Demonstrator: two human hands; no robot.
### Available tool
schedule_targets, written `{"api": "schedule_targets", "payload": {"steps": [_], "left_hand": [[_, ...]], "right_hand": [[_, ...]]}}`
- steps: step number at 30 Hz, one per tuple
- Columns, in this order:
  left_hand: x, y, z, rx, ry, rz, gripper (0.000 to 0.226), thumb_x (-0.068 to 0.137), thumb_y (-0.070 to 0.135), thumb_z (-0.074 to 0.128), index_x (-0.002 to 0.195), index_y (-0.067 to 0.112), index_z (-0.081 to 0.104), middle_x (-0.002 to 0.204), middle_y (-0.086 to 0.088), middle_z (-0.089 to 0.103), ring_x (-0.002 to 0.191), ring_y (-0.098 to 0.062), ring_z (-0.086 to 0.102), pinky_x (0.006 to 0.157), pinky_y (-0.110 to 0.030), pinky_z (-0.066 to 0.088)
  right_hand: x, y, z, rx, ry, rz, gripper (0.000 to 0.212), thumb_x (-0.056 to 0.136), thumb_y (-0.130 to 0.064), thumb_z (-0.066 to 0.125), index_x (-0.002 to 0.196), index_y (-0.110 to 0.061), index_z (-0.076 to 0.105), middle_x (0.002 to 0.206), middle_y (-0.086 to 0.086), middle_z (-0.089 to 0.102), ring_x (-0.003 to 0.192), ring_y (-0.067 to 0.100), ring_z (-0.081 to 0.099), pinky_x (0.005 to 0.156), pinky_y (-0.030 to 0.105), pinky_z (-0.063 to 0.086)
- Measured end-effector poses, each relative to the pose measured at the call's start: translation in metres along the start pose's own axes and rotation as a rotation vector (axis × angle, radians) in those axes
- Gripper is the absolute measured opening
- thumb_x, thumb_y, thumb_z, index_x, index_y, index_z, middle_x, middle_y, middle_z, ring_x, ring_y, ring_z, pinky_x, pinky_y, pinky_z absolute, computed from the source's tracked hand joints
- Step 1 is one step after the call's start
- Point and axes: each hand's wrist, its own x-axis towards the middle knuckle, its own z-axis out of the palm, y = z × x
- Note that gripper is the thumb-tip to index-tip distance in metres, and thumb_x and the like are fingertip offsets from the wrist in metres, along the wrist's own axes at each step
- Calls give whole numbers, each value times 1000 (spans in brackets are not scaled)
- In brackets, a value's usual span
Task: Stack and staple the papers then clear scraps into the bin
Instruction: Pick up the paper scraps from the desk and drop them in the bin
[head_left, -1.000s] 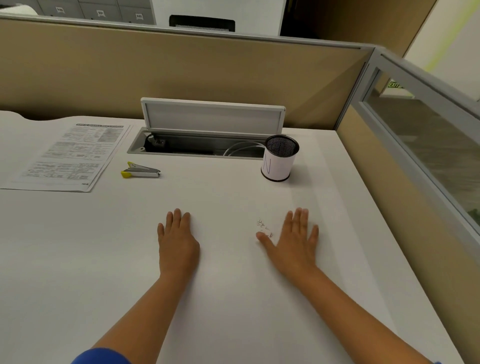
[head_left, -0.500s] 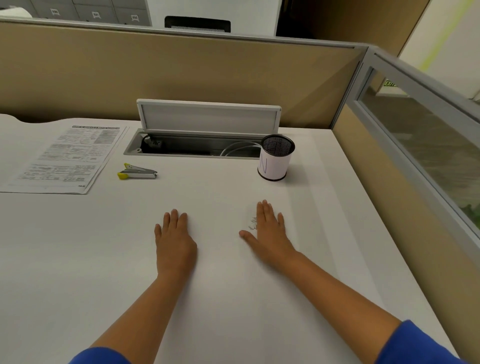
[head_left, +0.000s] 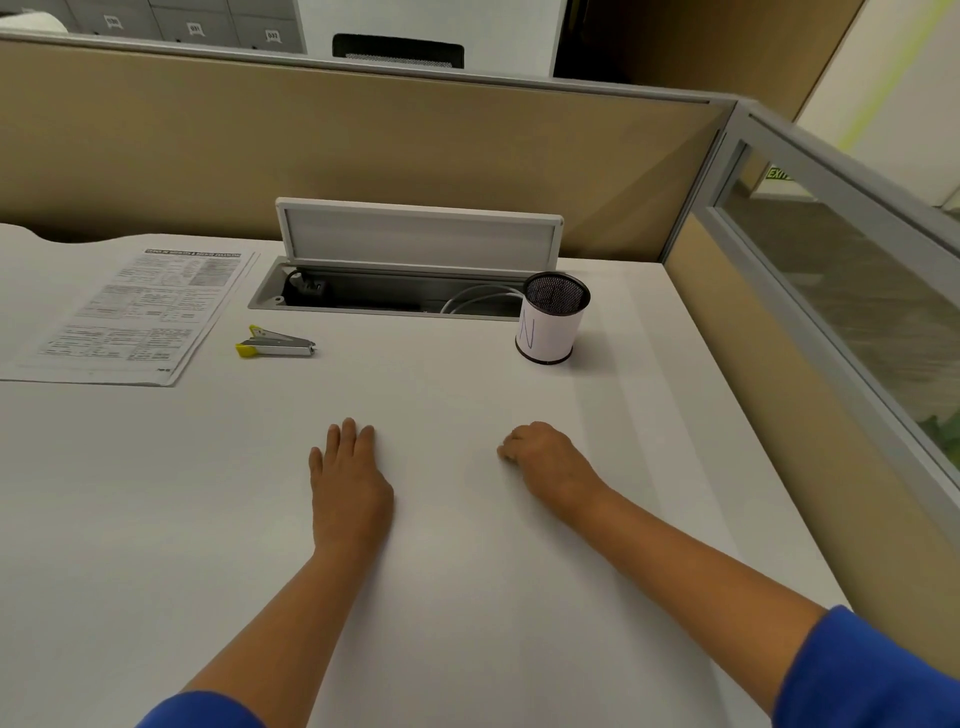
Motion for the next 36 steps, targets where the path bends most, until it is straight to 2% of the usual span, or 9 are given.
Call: {"api": "schedule_targets", "payload": {"steps": [5,12,16,19,22,26,28,31,36], "left_hand": [[0,-1,0,-7,4,-6,61,83,-7,27,142,8,32,156,-10,20,146,-24,8,120,-41,2],[0,1,-1,-8,-1,-3,60,84,-6,28,142,7,32,156,-10,21,146,-25,8,120,-41,2],[0,1,-1,-10,-3,-6,60,85,-6,28,143,8,31,156,-10,20,146,-24,8,120,-41,2],[-1,0,-1,-7,-9,-12,60,85,-6,27,143,8,30,156,-10,19,146,-24,7,120,-41,1],[-2,-1,0,-6,-4,-14,60,85,-6,27,144,9,29,157,-9,18,146,-24,6,120,-40,1],[-1,0,1,-10,4,-23,61,85,-6,27,144,10,29,157,-8,17,147,-23,5,119,-39,0],[-1,0,2,-12,13,-24,61,85,-6,28,143,10,30,157,-8,18,147,-23,6,120,-39,1],[-2,1,2,-18,13,-23,61,85,-6,27,143,10,30,157,-8,18,147,-22,6,120,-39,1],[-1,4,0,-32,14,-29,61,85,-5,26,144,11,29,157,-6,17,147,-21,5,120,-38,-1]], "right_hand": [[12,3,-10,13,32,-19,31,91,-4,46,113,-9,67,116,8,65,109,26,58,92,32,46],[20,9,-27,358,86,218,18,81,-5,62,94,-7,75,97,3,73,87,15,65,73,16,46],[25,20,-43,800,110,367,14,78,1,66,90,-2,73,83,4,68,75,15,60,71,20,53],[30,20,-64,1231,110,436,10,80,10,63,87,5,67,76,6,64,68,14,58,60,10,55],[47,23,-93,1355,182,441,15,81,10,62,74,-4,64,67,2,65,66,12,57,53,9,54],[83,40,-138,1094,372,388,16,77,6,66,69,-7,67,67,4,63,67,16,59,76,26,57],[102,49,-152,829,442,425,7,78,1,66,79,-2,72,74,6,67,72,17,60,83,32,57],[124,58,-154,421,478,438,14,79,-7,66,88,-5,76,94,8,74,79,15,61,85,33,56],[138,59,-143,158,357,401,14,83,-12,67,92,-14,76,104,8,72,93,24,64,78,27,48]]}}
